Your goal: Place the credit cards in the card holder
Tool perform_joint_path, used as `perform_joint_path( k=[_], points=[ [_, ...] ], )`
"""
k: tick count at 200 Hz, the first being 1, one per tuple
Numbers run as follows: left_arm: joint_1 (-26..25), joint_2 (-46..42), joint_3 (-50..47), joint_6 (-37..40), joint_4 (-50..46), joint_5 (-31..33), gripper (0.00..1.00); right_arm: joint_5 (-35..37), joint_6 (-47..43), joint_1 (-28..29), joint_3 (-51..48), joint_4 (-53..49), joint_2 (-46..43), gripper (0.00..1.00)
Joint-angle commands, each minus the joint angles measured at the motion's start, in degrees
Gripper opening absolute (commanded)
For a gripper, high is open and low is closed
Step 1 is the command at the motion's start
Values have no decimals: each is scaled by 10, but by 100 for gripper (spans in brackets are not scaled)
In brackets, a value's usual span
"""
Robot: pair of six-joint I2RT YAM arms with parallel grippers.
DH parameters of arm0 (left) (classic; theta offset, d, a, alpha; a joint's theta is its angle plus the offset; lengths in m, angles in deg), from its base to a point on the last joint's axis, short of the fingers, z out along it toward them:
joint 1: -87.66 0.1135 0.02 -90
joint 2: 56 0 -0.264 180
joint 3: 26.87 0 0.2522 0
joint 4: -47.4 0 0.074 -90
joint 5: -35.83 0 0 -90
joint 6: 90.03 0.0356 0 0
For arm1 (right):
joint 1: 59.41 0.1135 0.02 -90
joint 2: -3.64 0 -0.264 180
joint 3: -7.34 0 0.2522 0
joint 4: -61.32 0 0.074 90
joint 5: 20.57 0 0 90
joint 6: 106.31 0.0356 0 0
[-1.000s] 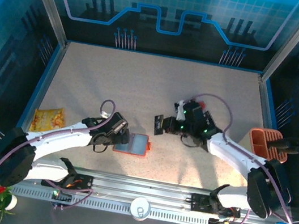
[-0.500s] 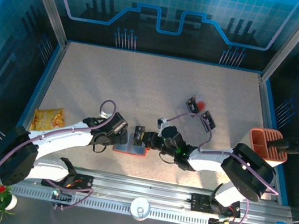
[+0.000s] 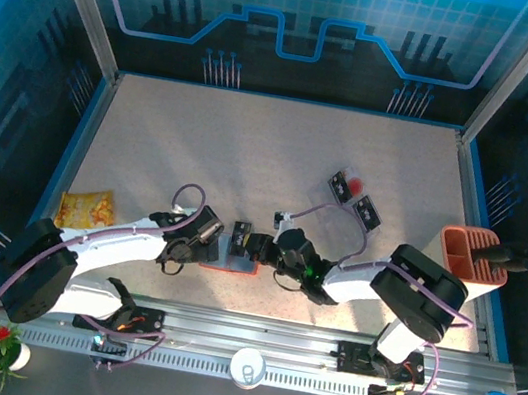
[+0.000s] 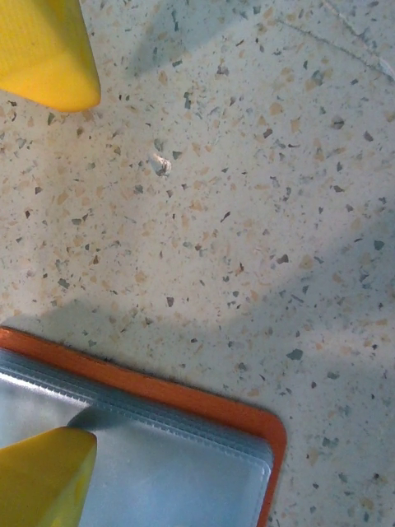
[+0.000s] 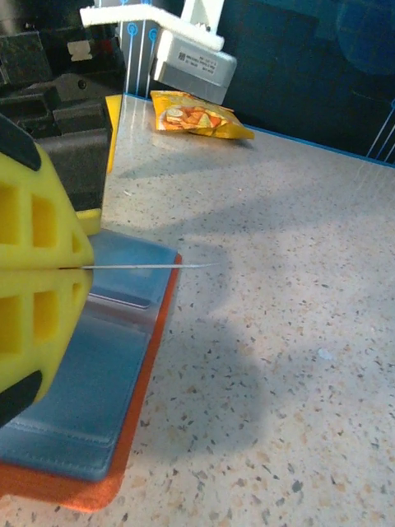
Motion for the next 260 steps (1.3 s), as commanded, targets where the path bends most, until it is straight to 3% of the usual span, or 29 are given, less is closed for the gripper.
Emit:
perform_joint_path(
  k=[1,175,229,260],
  points=[
    [4,2,-16,-16,-16,10,99,19,10,11,2,38,17,0],
    [4,-14,-39,-23,-5,4,99,27,62,30,1,92,81,0],
    [5,-52,-14,-12,-28,7,99,15,40,23,-11,77,46,0],
    [7,-57,-7,3,-4,-25,99,1,19,8,-19,55,6,0]
  ],
)
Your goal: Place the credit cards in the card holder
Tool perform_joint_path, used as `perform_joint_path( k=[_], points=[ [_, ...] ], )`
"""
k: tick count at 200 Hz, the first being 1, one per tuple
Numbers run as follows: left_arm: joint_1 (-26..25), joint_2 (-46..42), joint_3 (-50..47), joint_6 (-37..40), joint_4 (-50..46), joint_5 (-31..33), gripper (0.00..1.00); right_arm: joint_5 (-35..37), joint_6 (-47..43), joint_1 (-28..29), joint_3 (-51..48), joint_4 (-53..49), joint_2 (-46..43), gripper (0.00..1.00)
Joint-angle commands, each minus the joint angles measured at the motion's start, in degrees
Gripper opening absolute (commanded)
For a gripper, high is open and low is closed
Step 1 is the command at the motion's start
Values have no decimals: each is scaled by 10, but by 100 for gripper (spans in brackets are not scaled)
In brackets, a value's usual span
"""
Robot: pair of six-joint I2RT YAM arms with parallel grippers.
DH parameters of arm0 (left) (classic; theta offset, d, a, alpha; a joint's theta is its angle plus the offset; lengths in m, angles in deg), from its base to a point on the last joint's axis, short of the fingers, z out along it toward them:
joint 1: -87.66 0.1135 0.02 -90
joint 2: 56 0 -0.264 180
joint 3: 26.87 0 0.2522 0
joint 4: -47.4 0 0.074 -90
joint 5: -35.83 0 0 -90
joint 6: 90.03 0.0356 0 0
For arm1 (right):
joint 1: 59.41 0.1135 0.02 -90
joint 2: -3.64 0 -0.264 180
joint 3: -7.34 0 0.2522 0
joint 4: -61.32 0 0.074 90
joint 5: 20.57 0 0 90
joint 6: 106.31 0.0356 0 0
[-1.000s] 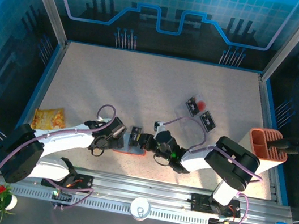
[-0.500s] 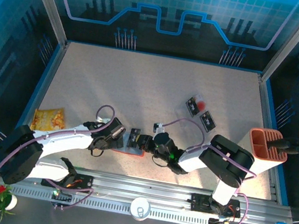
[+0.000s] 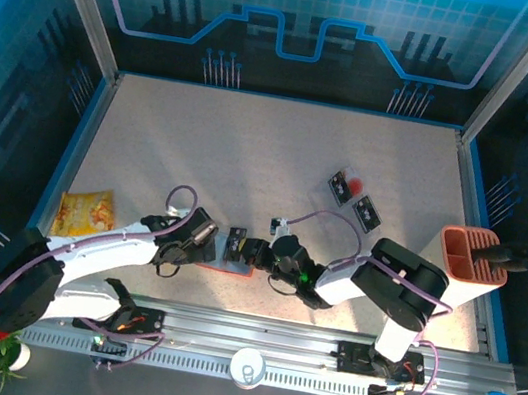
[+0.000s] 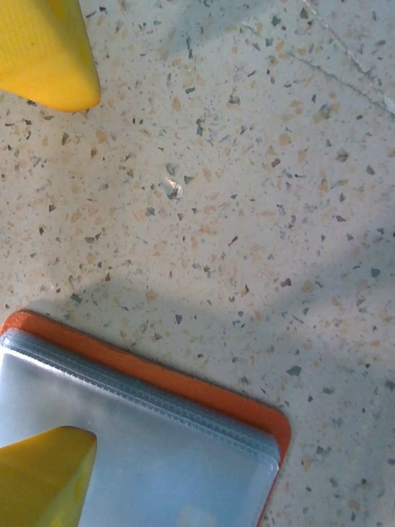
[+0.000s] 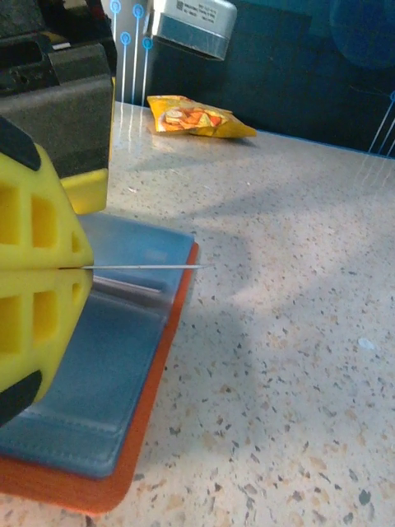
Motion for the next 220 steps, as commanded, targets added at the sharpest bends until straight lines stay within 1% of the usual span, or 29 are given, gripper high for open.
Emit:
perform_joint_path(
  k=[1,40,81,105,128,150,184,220],
  points=[
    [4,-11,12,15,-1,-25,99,-7,-26,-10,-11,-12,-42,0],
    [4,-15,7,32,60,-65,99,-24,-53,-56,-29,-105,-132,0],
    [4,6,16,31,97,-73,99,-69,-92,-128,-35,-235,-229,0],
    [2,28,23,20,112,-77,99,-99,-113,-165,-36,-286,-269,0],
    [-4,48,27,5,127,-78,99,-128,-124,-194,-40,-310,-296,0],
    [-21,70,35,-9,133,-72,99,-147,-130,-214,-50,-324,-315,0],
    [-57,99,48,-36,133,-53,99,-169,-137,-233,-59,-333,-329,0],
    [-90,102,53,-66,119,-35,99,-183,-141,-239,-60,-334,-328,0]
  ],
)
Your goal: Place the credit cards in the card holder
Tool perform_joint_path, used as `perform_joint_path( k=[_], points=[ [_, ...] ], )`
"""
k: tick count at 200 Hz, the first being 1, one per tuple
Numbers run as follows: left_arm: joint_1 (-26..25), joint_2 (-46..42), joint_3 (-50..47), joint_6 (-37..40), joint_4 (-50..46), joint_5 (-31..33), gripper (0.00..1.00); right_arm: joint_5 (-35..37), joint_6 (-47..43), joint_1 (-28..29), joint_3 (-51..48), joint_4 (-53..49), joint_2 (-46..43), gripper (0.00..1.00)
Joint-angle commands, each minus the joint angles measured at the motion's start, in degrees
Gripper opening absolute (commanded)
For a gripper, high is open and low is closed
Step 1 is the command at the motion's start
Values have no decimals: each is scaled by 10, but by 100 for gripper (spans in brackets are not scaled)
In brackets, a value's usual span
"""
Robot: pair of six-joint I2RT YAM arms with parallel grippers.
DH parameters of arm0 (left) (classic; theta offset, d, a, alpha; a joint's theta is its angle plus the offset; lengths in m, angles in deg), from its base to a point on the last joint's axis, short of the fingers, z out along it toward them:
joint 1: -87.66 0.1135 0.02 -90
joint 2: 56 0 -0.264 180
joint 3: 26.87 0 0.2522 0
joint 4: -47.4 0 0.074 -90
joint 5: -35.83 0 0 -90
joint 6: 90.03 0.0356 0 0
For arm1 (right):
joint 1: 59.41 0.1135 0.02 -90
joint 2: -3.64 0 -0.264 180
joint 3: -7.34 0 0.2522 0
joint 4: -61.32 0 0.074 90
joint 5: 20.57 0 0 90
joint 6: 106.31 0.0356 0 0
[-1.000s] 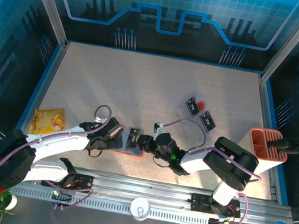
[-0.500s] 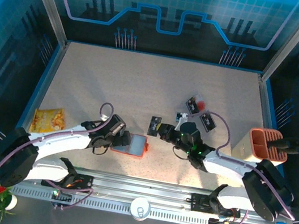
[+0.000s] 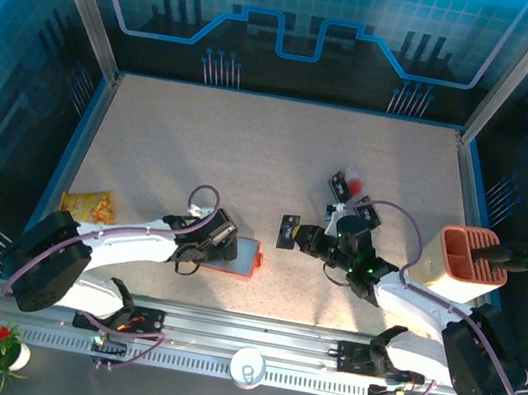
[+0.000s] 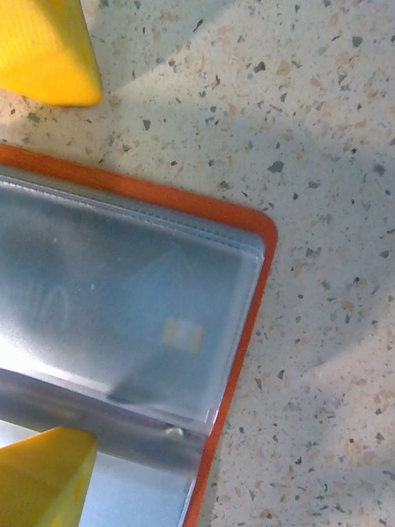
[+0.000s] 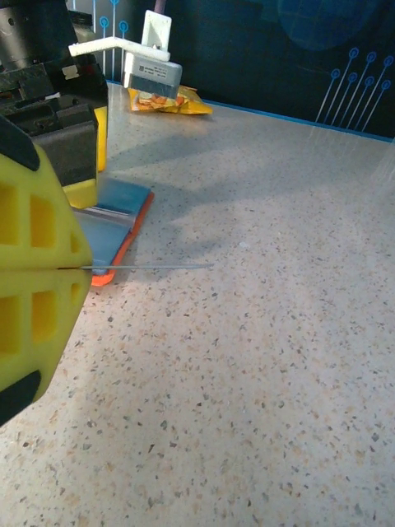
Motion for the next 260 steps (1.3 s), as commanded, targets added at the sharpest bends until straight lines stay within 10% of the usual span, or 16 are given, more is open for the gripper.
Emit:
perform_joint_path(
  k=[1,126,260],
  points=[
    [-28,8,15,-44,18,-28,99,-23,-14,-8,-5,-10,-7,0],
    [-82,-44,41,-74,-44,14,99,-33,1,13,-5,53,36,0],
    [14,-82,-23,-47,-116,12,99,16,35,134,38,275,222,0]
  ],
)
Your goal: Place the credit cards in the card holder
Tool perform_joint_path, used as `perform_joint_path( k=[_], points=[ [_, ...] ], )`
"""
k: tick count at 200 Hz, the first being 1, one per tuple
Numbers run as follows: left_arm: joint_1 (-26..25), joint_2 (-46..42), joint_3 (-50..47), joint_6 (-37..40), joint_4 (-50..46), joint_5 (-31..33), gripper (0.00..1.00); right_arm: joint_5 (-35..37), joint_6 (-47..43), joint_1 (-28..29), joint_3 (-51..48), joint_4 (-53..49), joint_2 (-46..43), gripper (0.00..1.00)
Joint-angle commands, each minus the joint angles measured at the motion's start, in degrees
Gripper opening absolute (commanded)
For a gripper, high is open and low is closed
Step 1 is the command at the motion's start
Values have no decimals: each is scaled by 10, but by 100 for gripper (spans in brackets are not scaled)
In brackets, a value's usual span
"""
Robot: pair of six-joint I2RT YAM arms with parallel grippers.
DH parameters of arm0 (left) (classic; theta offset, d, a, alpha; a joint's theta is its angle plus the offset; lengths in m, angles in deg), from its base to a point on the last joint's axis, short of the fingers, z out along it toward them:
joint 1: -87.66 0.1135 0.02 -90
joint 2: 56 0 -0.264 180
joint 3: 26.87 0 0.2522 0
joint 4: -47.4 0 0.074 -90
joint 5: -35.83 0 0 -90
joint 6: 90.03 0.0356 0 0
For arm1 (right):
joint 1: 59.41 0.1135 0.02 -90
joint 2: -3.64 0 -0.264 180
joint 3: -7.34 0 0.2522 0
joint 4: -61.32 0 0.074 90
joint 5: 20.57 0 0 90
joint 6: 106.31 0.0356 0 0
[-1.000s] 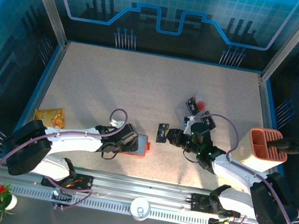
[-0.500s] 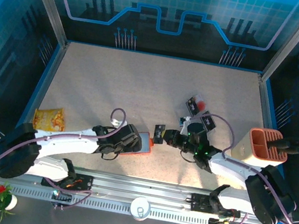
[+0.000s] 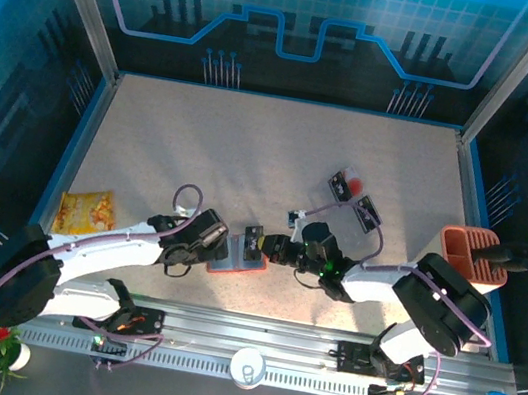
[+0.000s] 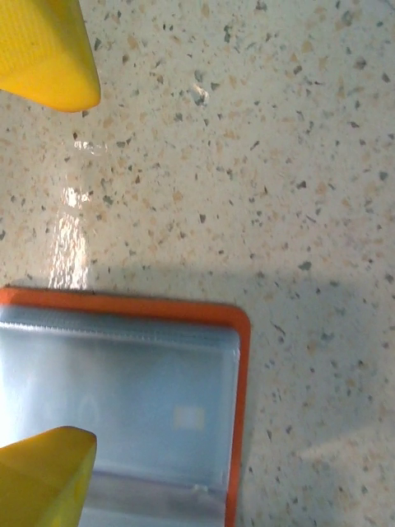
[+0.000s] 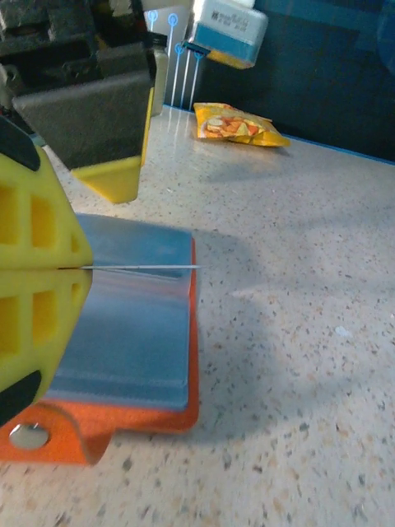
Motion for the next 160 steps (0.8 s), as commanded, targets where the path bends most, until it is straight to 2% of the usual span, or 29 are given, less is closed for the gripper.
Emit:
perform_joint_path(
  k=[1,160],
  points=[
    [4,1,-17,5,-17,6,99,18,7,12,17,57,19,0],
    [3,21,-57,-10,-5,6,99,16,29,25,43,122,113,0]
  ],
)
